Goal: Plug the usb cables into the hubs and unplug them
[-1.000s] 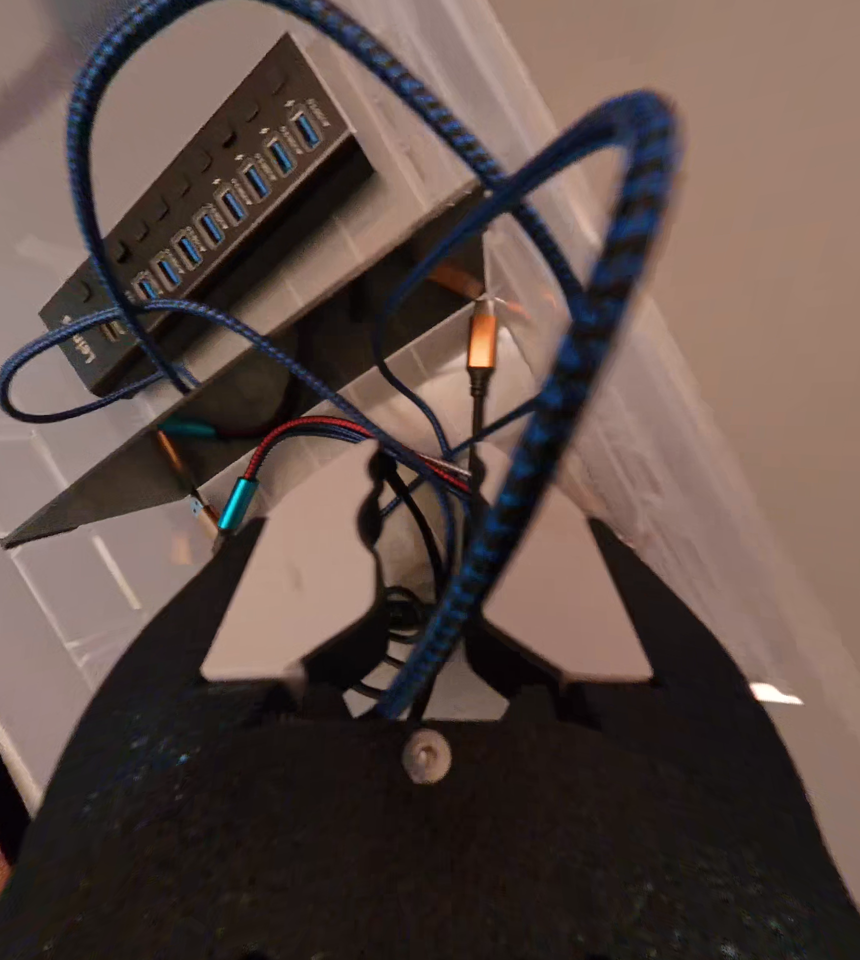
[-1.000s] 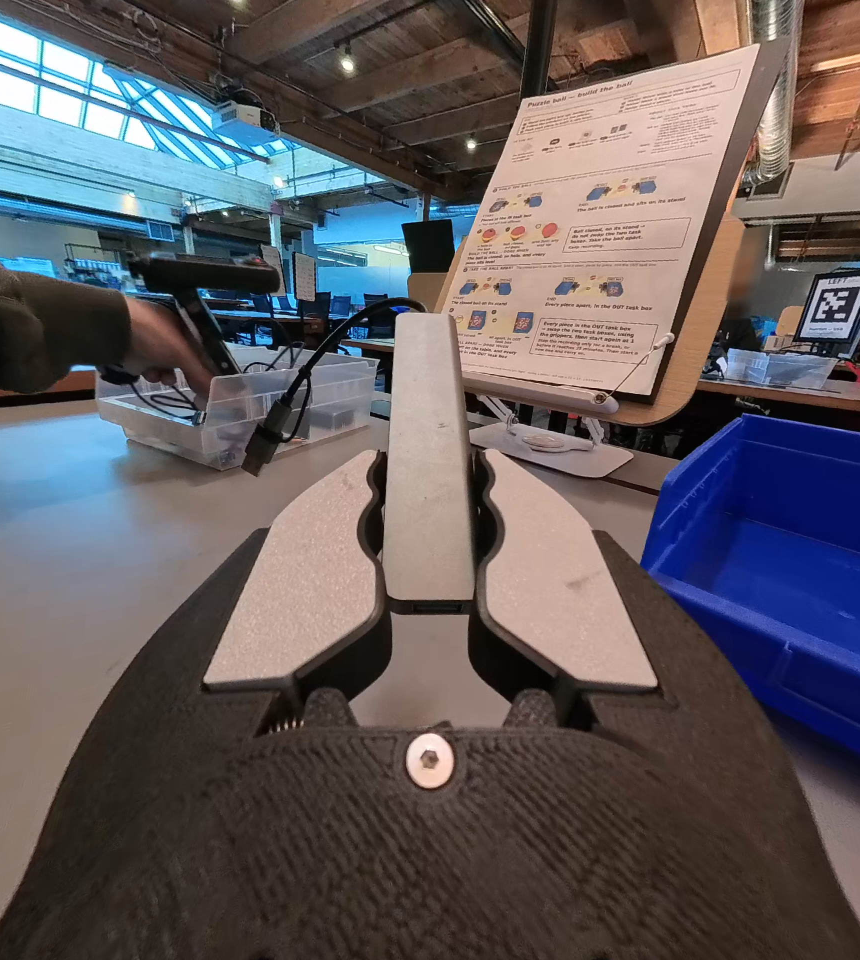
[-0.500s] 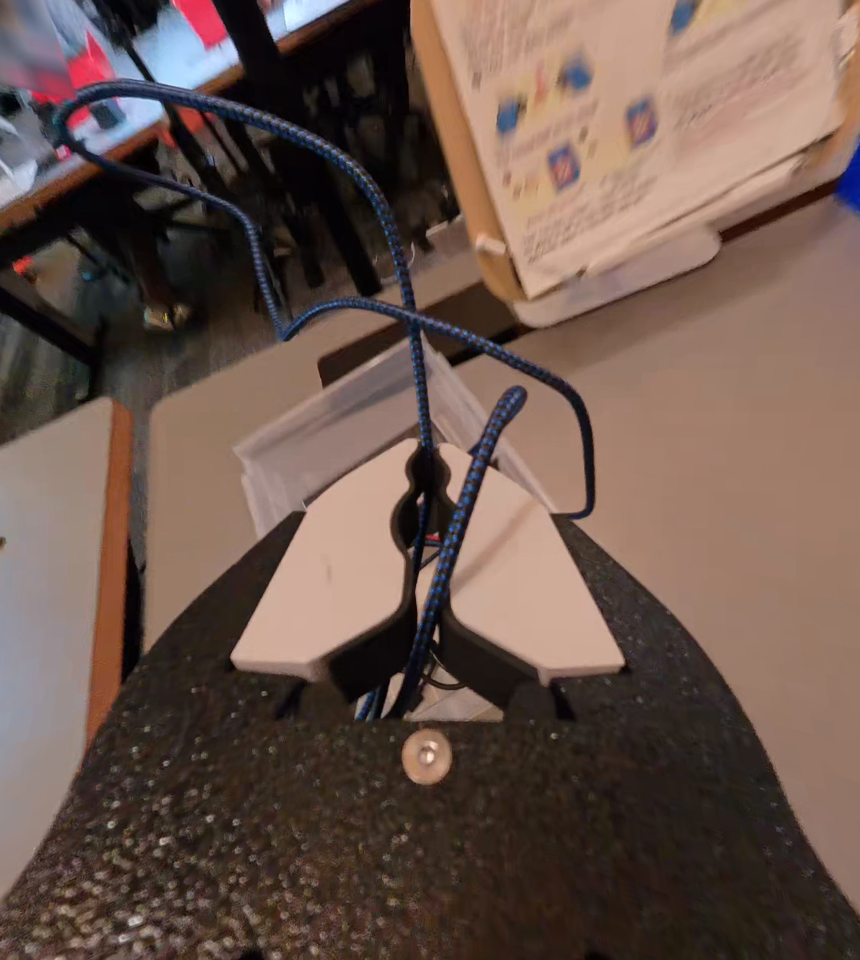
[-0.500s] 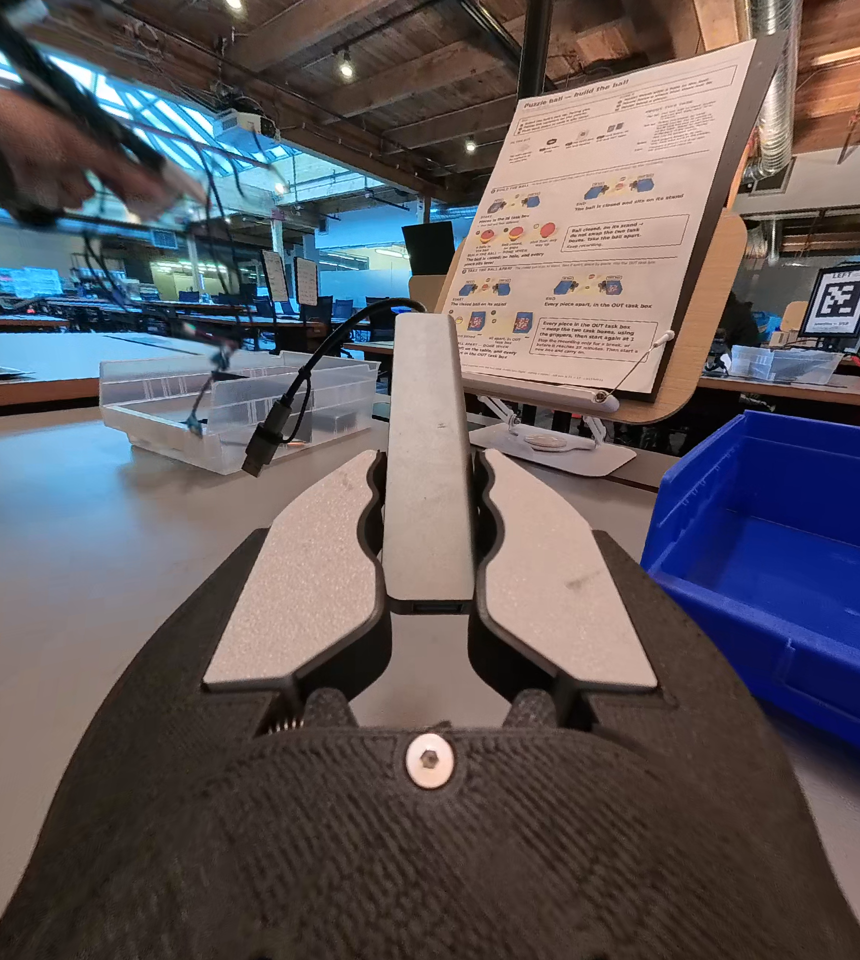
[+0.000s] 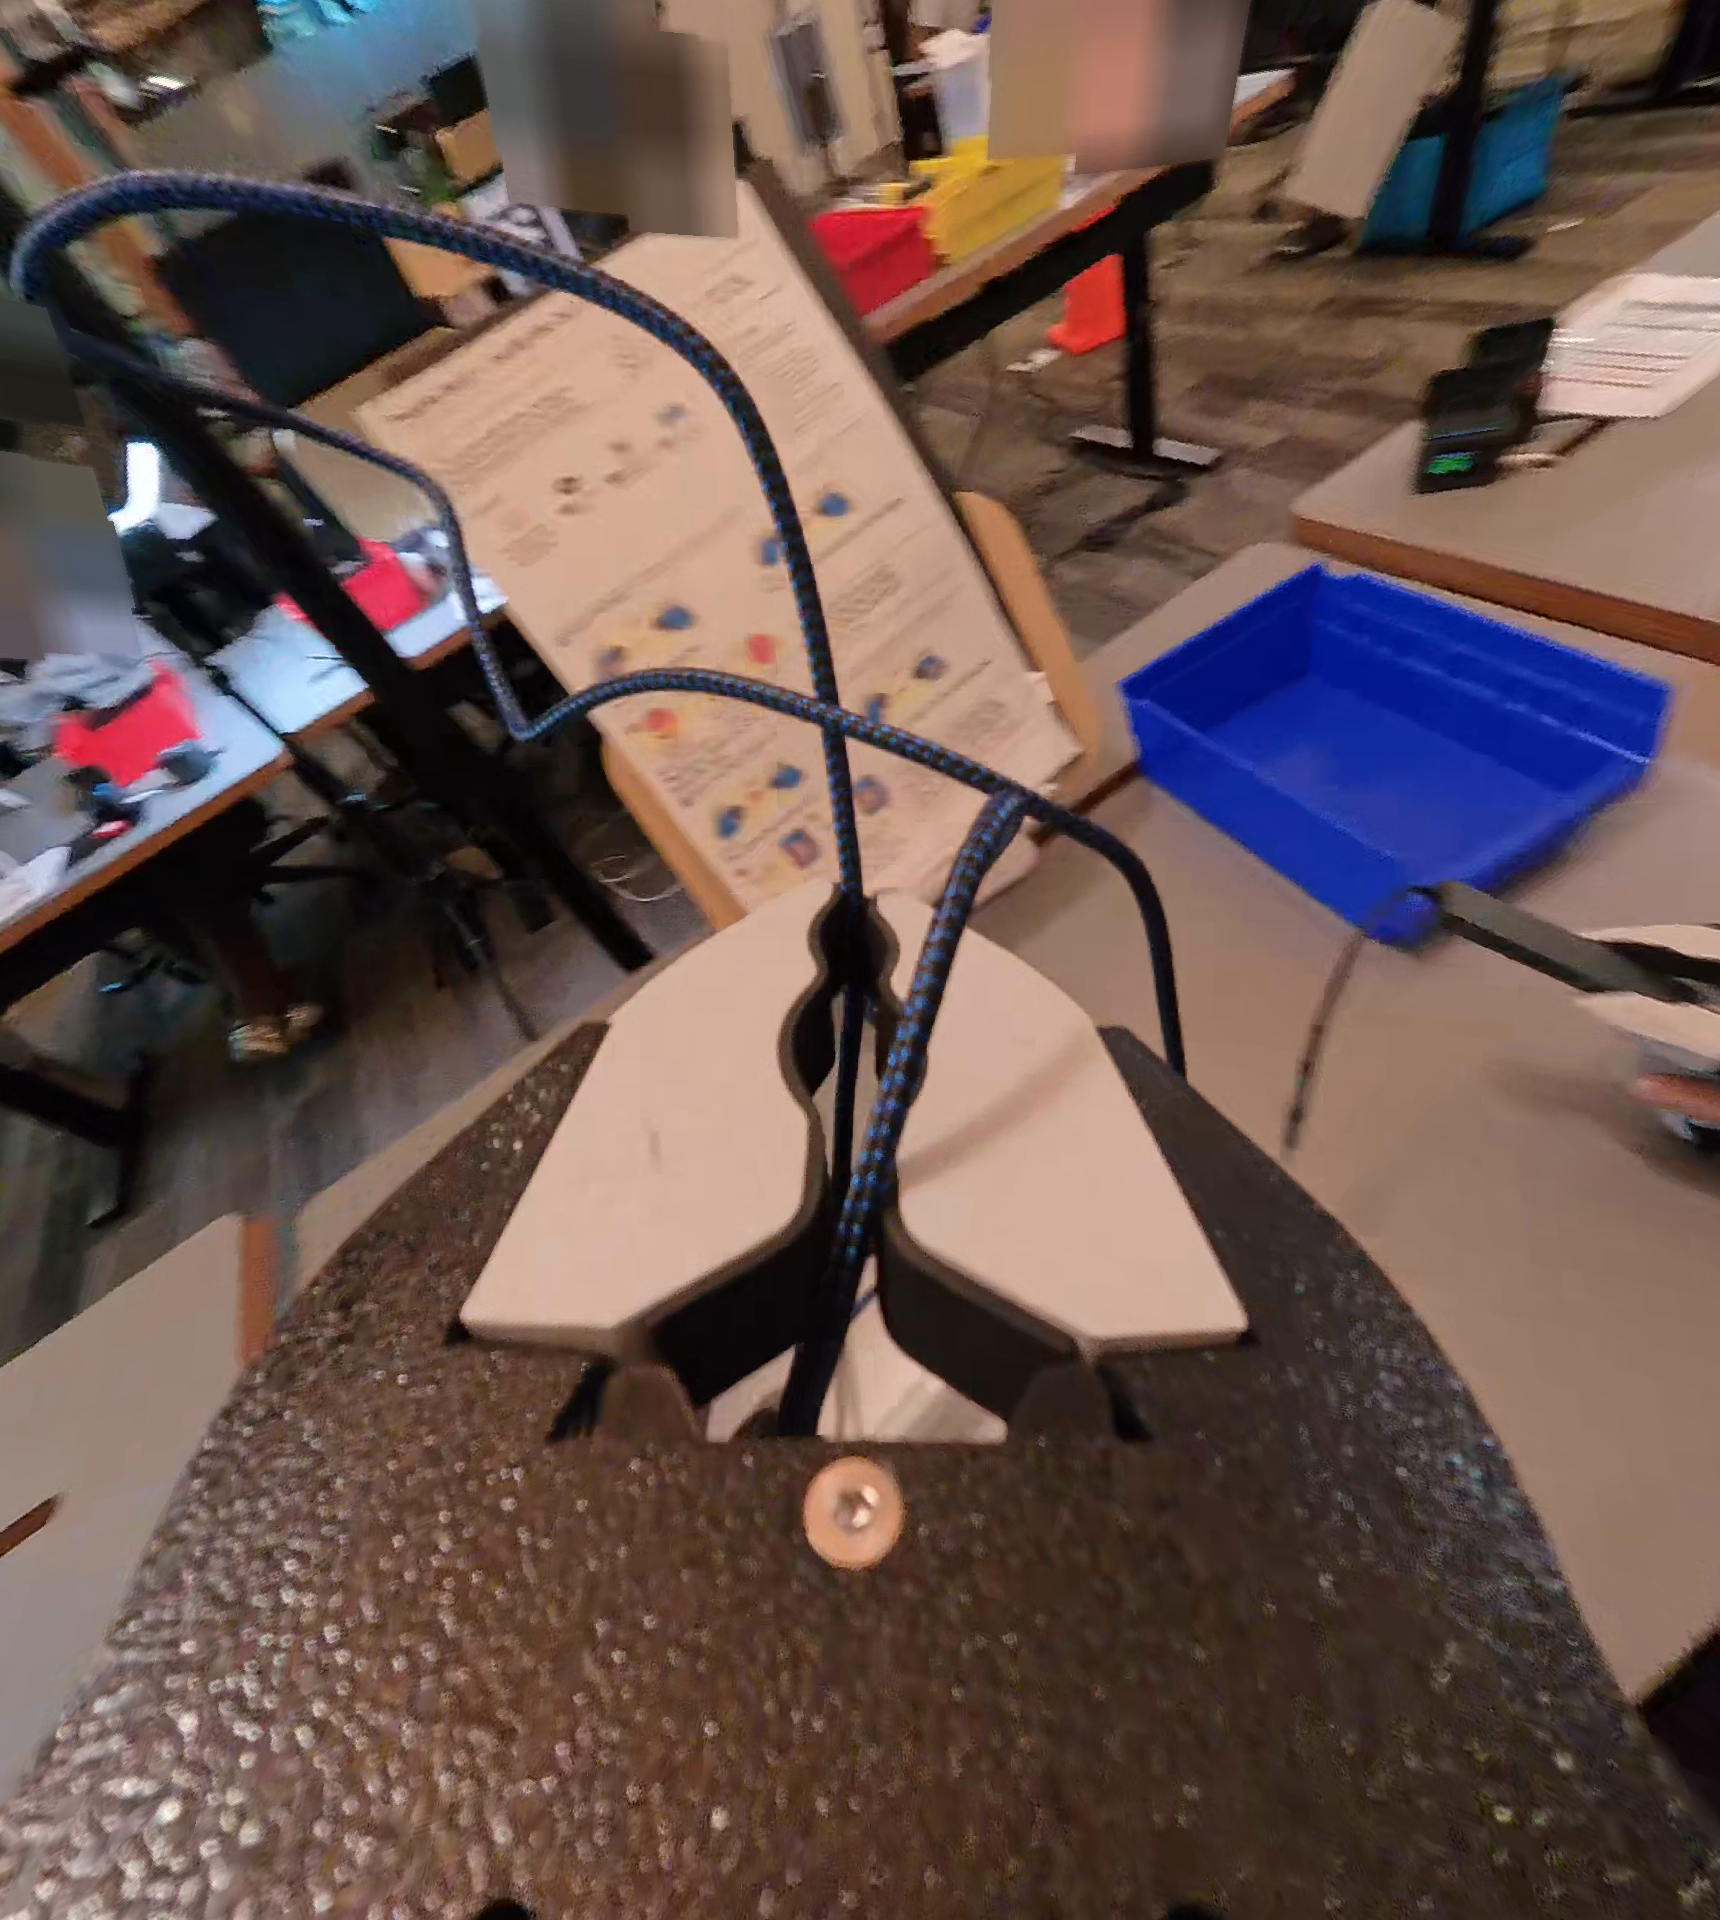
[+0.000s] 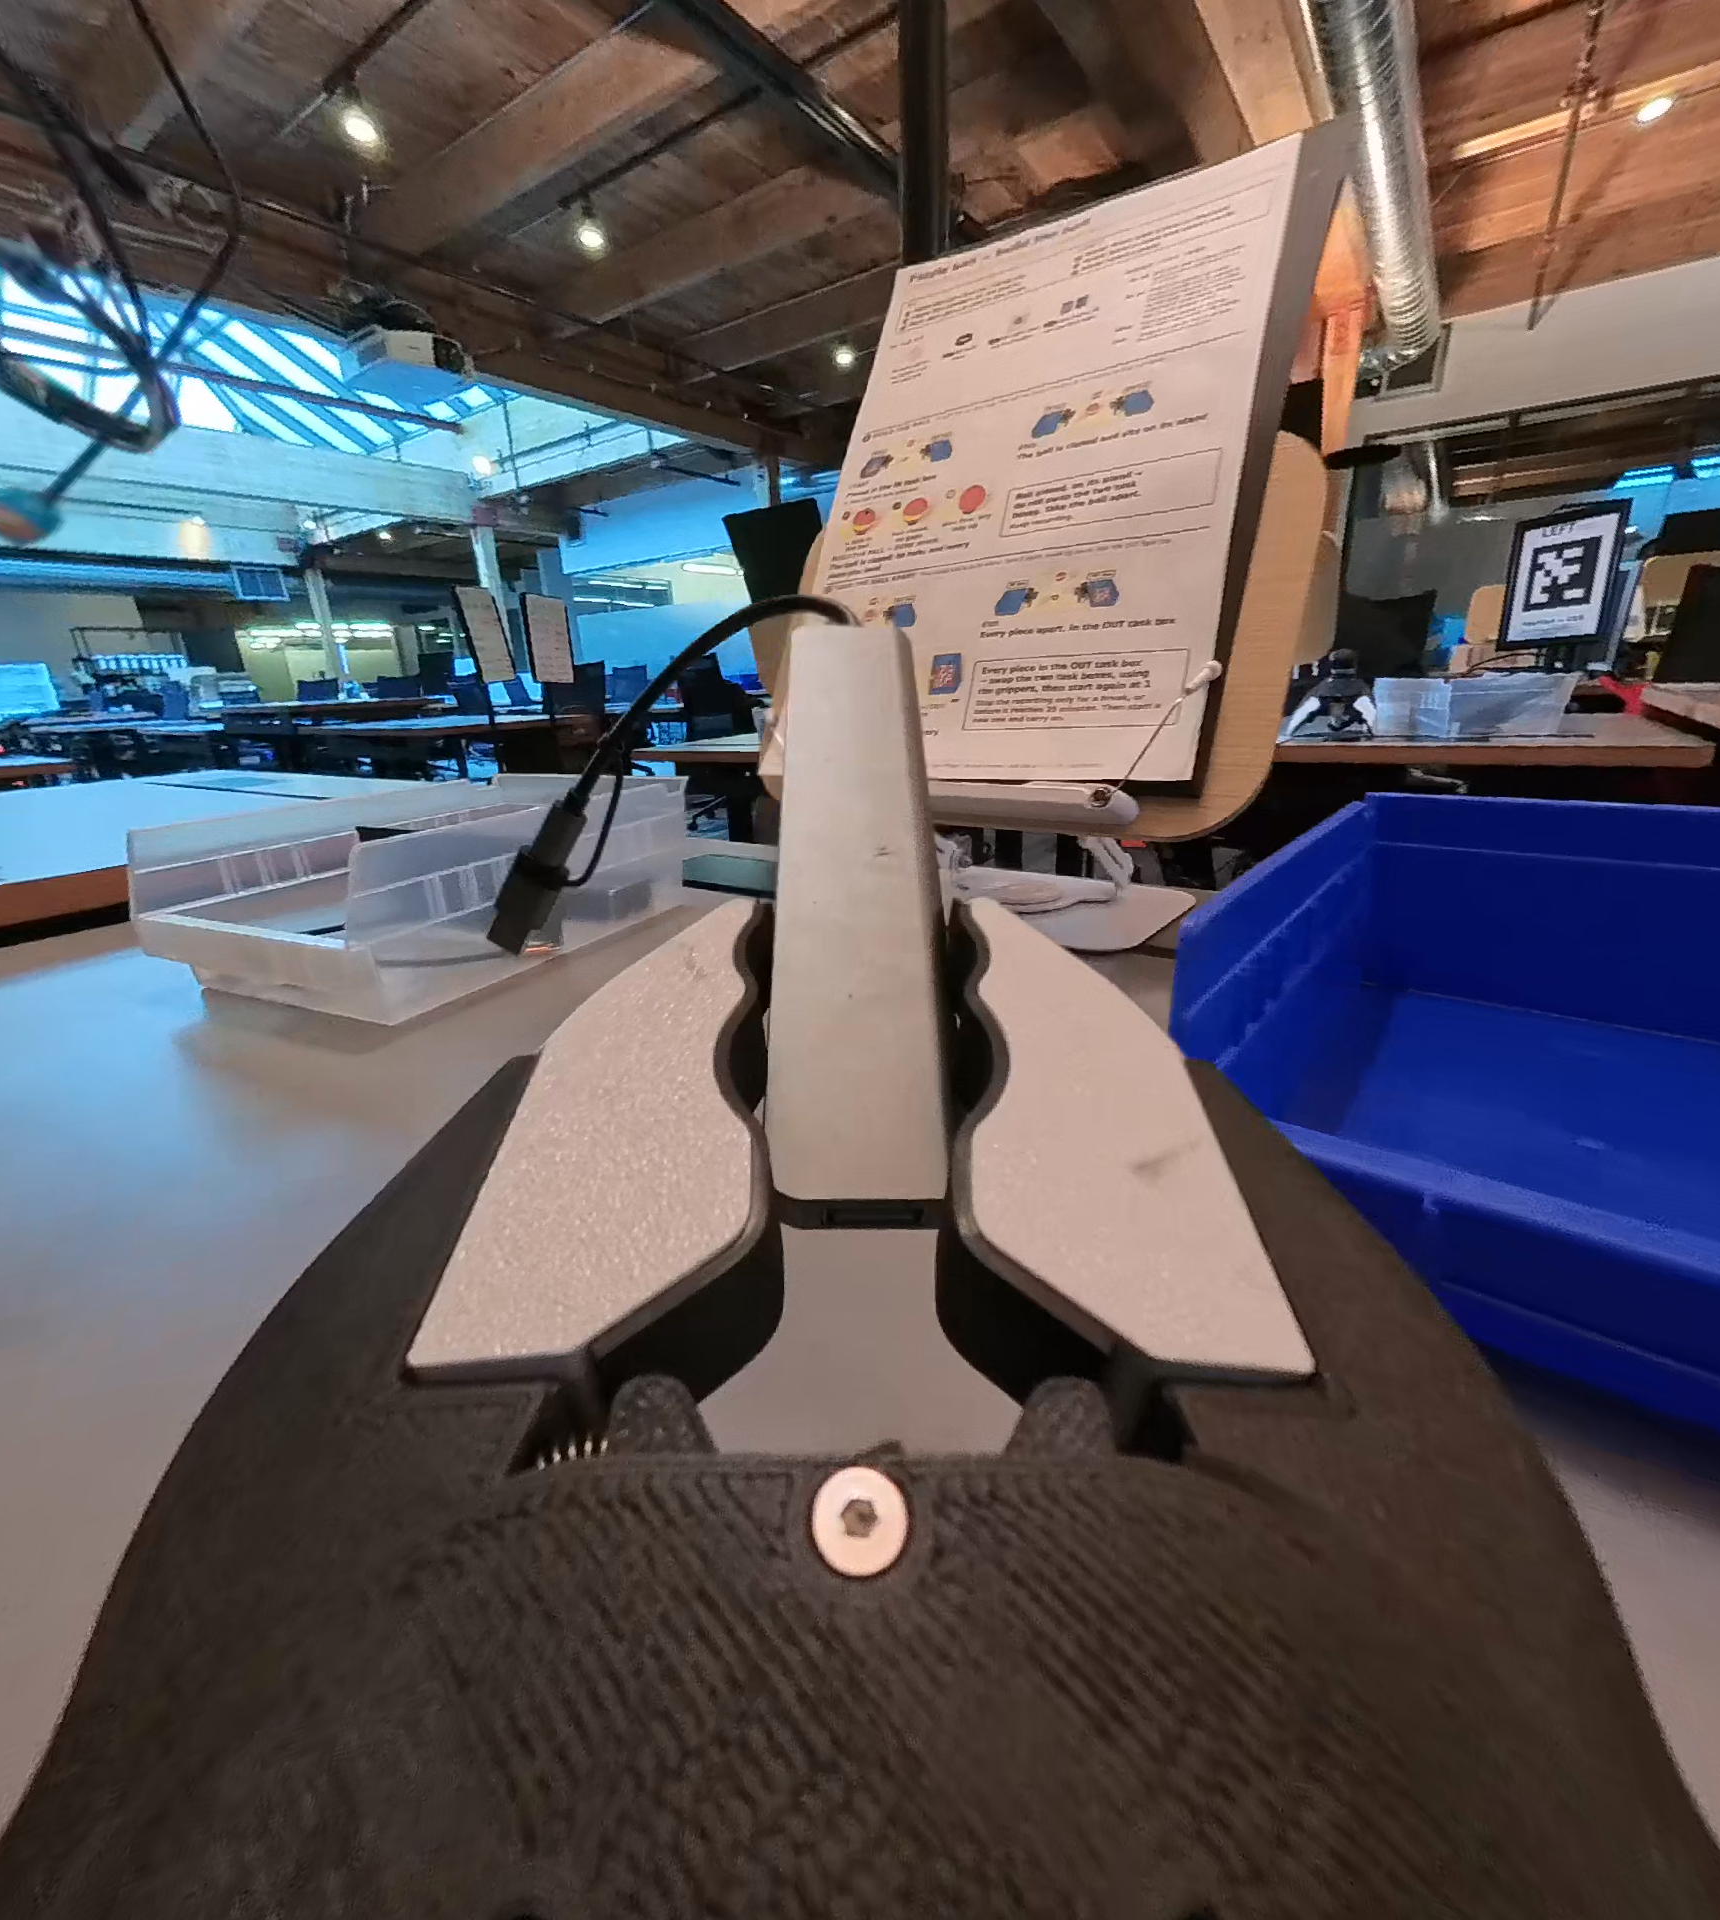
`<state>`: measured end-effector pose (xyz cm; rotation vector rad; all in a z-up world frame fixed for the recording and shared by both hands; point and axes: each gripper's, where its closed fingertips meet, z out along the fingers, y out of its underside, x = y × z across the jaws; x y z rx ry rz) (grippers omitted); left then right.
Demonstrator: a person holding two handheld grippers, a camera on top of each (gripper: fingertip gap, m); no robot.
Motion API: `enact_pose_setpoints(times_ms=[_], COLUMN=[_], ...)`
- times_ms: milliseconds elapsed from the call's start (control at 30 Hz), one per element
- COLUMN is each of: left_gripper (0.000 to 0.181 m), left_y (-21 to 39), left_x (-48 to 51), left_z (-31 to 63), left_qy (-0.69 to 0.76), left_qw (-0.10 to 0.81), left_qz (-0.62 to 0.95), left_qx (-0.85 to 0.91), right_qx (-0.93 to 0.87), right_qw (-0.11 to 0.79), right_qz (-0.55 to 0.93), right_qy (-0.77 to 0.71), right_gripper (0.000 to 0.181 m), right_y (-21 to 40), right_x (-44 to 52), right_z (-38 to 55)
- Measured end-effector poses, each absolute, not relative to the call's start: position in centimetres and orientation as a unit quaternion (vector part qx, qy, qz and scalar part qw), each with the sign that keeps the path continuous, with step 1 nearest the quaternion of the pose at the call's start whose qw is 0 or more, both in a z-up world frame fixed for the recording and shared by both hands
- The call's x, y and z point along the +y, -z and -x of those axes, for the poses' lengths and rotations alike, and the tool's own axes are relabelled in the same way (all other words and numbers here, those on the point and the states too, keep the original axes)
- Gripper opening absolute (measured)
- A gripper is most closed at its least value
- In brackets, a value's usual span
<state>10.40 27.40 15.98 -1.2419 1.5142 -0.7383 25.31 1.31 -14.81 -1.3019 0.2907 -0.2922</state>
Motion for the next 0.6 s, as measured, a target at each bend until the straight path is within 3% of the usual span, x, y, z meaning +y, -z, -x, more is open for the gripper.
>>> enact_pose_setpoints(times_ms=[233, 467, 600], left_gripper=[0.001, 0.001, 0.006], left_y=[-6.0, 9.6, 14.0], left_x=[20.9, 22.7, 24.3], left_z=[-13.3, -15.1, -14.3], left_qy=[0.336, 0.295, 0.273], left_qw=[0.393, 0.283, 0.257], left_qz=[0.535, 0.642, 0.674], left_qx=[0.668, 0.649, 0.637], right_qx=[0.144, 0.137, 0.131], right_qw=[0.774, 0.775, 0.772], right_qz=[0.596, 0.596, 0.601], right_qy=[0.157, 0.159, 0.16], right_gripper=[0.032, 0.032, 0.032], right_y=[14.7, 14.7, 14.8], right_x=[0.3, 0.2, 0.4], right_z=[-26.3, -26.0, -25.8])
